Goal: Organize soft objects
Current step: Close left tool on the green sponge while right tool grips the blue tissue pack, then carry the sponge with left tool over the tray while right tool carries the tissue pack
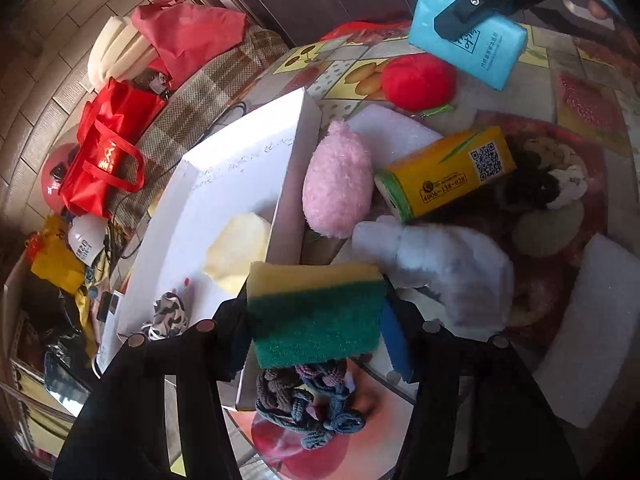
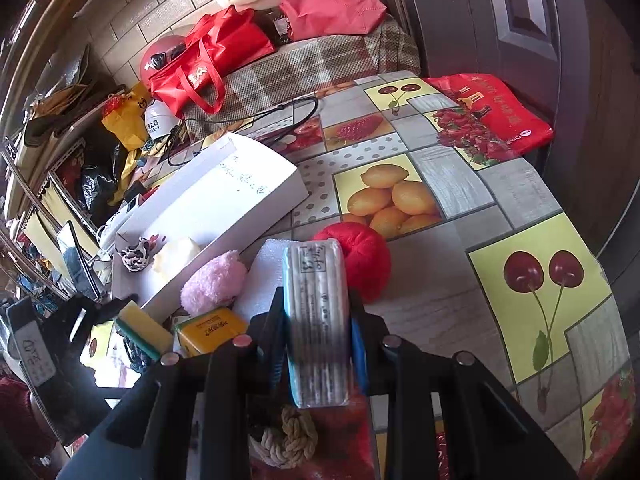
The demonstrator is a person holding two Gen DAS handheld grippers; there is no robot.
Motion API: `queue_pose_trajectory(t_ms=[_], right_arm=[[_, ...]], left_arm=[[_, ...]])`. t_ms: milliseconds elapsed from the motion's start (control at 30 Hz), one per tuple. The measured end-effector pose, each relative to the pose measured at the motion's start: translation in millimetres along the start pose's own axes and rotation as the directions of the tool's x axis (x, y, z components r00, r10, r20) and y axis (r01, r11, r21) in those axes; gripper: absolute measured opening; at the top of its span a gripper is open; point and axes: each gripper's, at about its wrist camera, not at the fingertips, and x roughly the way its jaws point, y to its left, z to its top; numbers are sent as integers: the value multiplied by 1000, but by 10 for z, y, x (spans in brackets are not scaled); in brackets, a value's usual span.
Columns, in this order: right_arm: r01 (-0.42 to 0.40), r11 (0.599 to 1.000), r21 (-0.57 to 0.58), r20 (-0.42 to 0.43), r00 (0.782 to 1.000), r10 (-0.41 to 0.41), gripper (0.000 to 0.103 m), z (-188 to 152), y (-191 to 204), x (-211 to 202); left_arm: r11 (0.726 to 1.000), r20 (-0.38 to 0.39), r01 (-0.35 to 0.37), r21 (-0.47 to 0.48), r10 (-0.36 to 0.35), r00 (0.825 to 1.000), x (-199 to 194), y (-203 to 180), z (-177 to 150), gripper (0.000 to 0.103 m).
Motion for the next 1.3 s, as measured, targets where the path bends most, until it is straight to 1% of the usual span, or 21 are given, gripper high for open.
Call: queue_pose_trajectory(t_ms=[33,133,200,300,467,600,700,767,867,967,1133,1200,1300], right_arm=[[-2,1000,-5,8,1000,2,27,8,20,-28],[-10,1000,-11,32,999,10,27,42,77,-124],[-14,1000,-10,54,998,15,27,68,120,-199],[-26,1000,-16,89,996,27,27,111,195,-324],[-48,998,-33,136,989,52,26,189,352,-473],[-60,997,-56,160,985,69,26,247,504,-543],[-72,994,-76,158,984,83,26,262,622,-543],[-83,993,-86,156,983,96,26,267,695,-538],[-100,990,-104,155,981,115,26,264,801,-524],[-110,987,-116,152,980,127,26,276,893,-502],[-114,982,-149,173,975,140,26,433,1042,-525],[-113,979,-167,197,970,146,26,546,1109,-580],[-112,976,-189,238,959,156,26,721,1213,-661]], left_arm=[[1000,7,25,-16,-25,1000,-33,22,-7,55],[996,18,64,-65,-63,998,-127,83,8,55],[987,38,97,-127,-93,995,-227,154,28,55],[966,79,125,-226,-110,991,-412,298,61,55],[924,137,155,-349,-113,984,-707,542,99,55],[888,163,167,-428,-106,981,-858,739,87,55],[856,176,173,-488,-97,979,-936,907,43,55],[840,180,165,-517,-82,980,-975,1001,2,55],[834,180,141,-534,-51,982,-1042,1087,-57,55],[828,173,126,-547,-36,984,-1057,1175,-106,55],[822,174,103,-561,-4,985,-1070,1416,-52,55],[813,189,97,-574,16,982,-1111,1547,13,55],[791,208,97,-604,39,977,-1152,1731,93,55]])
